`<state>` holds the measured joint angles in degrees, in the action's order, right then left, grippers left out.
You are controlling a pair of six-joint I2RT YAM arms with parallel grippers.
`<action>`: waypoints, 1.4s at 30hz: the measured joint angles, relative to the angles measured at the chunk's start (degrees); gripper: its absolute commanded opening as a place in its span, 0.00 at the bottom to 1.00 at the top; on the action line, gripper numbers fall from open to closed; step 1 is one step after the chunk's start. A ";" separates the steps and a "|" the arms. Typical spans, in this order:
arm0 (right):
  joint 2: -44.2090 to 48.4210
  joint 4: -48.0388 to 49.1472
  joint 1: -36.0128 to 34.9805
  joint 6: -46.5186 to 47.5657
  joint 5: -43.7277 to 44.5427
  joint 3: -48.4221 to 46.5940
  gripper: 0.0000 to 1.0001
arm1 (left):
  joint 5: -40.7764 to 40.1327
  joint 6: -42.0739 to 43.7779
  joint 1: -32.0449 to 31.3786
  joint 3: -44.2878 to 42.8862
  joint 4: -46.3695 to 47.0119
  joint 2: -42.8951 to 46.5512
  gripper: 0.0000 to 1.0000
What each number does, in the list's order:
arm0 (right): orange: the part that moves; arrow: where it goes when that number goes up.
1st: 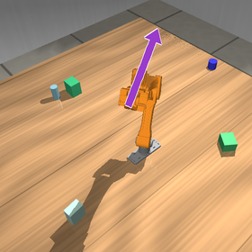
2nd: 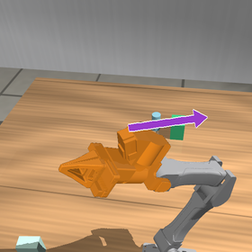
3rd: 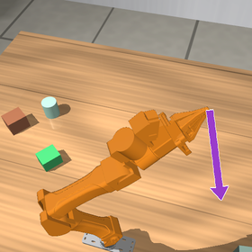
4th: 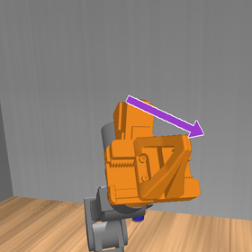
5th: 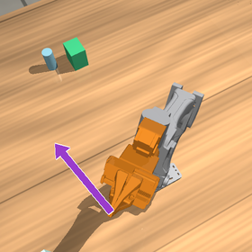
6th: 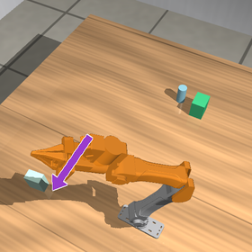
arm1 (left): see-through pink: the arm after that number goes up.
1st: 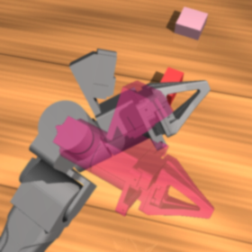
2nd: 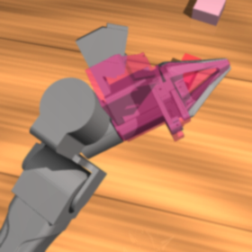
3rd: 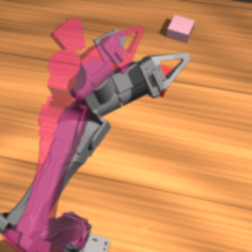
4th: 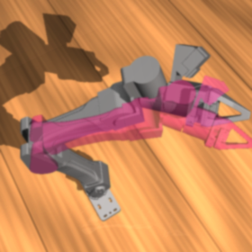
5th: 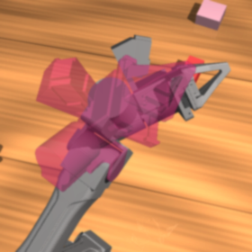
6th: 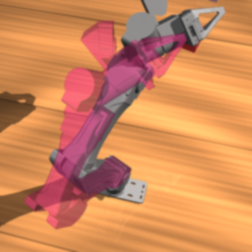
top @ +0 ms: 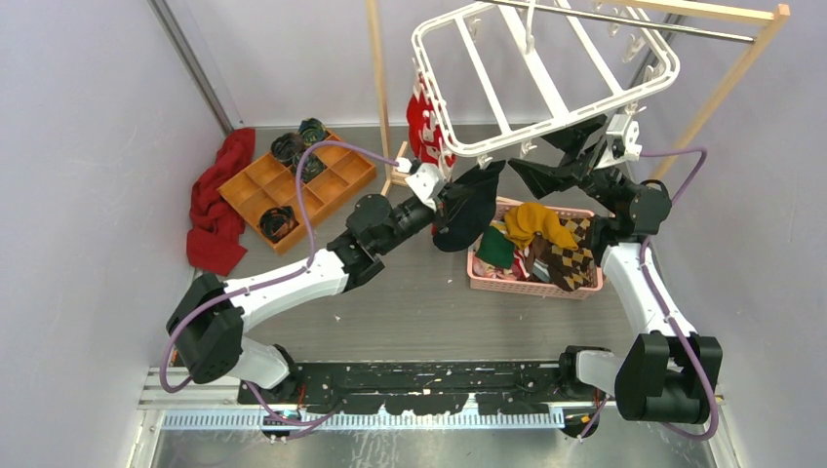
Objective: Clip the socks to the hanger
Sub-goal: Open the clamp at the hanger.
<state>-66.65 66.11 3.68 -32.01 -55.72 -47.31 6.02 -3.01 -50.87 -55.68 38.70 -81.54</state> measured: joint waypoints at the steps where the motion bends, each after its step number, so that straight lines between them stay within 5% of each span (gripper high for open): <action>1: -0.13 0.22 -0.11 -0.11 0.00 0.00 0.88 | 0.00 -0.02 0.02 -0.07 0.02 0.00 0.00; 26: -1.75 2.19 -1.77 -2.34 0.85 -0.04 0.88 | -5.25 -2.86 2.16 -0.44 -1.77 0.09 0.00; 42: -3.15 4.50 -2.89 -4.37 0.09 -0.07 0.78 | -6.08 -5.11 3.41 -0.44 -1.77 0.48 0.00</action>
<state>-69.80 70.61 0.80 -36.38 -55.64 -47.37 -0.05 -8.12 -47.46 -56.12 36.93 -81.06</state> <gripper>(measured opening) 0.798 0.026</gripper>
